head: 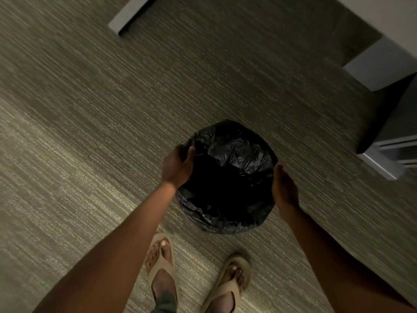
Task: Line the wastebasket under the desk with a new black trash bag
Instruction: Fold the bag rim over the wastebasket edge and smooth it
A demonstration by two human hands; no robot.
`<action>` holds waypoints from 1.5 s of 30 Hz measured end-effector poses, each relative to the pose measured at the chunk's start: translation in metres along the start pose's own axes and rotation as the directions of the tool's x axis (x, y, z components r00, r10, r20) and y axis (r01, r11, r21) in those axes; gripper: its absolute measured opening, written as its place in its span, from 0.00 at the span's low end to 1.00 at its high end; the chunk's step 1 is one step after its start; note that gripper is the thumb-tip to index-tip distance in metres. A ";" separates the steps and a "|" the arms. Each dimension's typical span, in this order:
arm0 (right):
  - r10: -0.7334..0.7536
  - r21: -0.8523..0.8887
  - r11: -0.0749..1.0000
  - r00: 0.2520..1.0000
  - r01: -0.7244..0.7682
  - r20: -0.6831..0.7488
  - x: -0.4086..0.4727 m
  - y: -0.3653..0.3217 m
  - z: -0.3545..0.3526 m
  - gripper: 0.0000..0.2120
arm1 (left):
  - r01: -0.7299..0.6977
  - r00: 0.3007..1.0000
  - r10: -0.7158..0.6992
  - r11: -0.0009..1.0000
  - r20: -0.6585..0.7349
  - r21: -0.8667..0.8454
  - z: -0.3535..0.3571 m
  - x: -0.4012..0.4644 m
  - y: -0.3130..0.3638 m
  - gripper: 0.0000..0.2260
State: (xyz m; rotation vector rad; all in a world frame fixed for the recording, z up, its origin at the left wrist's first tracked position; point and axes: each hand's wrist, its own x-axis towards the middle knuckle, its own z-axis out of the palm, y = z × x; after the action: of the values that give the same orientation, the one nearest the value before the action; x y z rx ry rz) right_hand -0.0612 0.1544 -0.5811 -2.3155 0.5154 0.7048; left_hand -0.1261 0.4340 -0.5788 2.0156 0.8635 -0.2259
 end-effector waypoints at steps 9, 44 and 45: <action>-0.527 -0.273 0.801 0.844 0.532 0.100 0.013 -0.029 0.000 0.31 | -0.469 0.881 0.407 0.818 0.242 0.332 -0.005 0.022 0.023 0.28; 0.004 0.108 0.994 0.994 0.009 -0.114 -0.069 0.004 0.010 0.14 | 0.386 0.839 -0.528 0.749 -0.134 -0.538 -0.023 -0.066 -0.032 0.12; -0.018 0.091 0.995 0.994 0.028 -0.106 -0.068 -0.006 0.012 0.15 | 0.372 0.840 -0.524 0.745 -0.140 -0.553 -0.031 -0.063 -0.033 0.12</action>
State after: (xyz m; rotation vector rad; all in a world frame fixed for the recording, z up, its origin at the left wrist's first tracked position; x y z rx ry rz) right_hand -0.1155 0.1786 -0.5447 -2.2768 0.5568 0.5387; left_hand -0.1991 0.4395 -0.5542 1.3284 1.4388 0.0364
